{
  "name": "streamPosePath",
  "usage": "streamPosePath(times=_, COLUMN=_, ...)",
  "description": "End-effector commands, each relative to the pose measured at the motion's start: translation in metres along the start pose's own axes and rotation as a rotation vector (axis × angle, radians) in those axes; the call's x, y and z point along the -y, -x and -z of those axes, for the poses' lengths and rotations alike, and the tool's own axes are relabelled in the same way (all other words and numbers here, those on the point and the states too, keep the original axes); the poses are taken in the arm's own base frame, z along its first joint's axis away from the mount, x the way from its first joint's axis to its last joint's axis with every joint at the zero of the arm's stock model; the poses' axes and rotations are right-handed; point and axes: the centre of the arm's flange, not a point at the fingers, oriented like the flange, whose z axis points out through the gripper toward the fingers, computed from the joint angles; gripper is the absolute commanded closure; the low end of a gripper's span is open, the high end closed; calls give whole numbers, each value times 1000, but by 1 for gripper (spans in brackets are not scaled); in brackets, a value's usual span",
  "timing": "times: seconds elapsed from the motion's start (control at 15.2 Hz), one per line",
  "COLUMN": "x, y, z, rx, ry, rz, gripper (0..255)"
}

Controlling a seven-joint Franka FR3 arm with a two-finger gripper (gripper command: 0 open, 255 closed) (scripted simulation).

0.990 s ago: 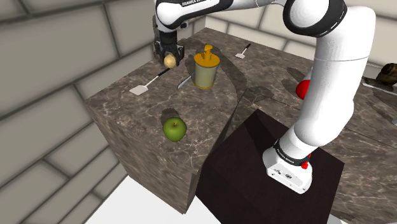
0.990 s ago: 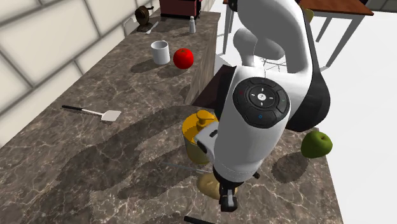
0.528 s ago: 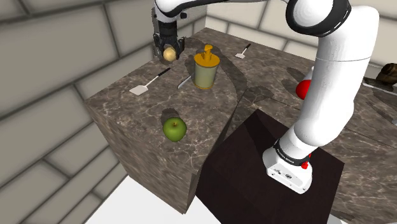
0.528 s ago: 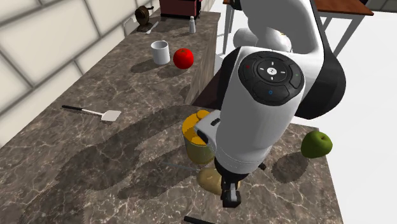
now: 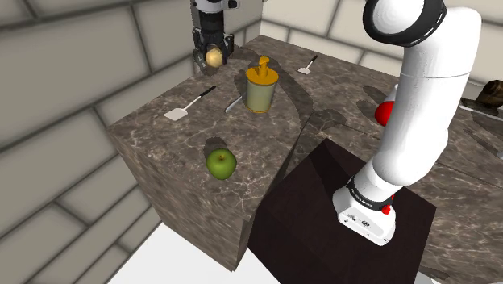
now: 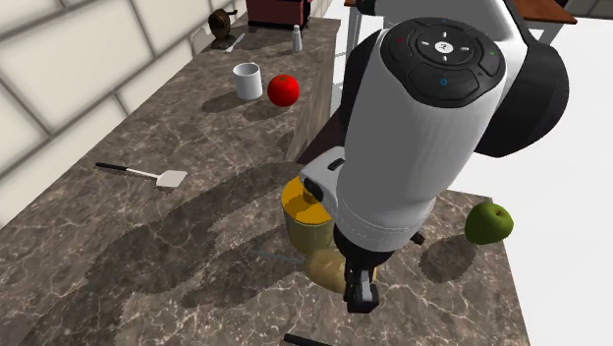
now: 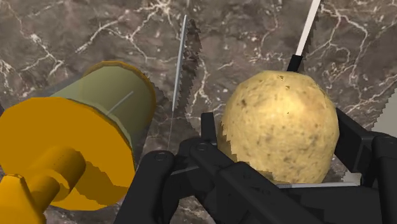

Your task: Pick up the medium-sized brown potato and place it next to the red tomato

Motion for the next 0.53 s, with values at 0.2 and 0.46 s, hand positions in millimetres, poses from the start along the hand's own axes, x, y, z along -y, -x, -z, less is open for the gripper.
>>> streamPosePath(times=0.2, x=-38, y=-15, z=9, rx=0, ry=0, rz=0, gripper=255)
streamPosePath(times=0.46, x=-88, y=-33, z=7, rx=0, ry=0, rz=0, gripper=255)
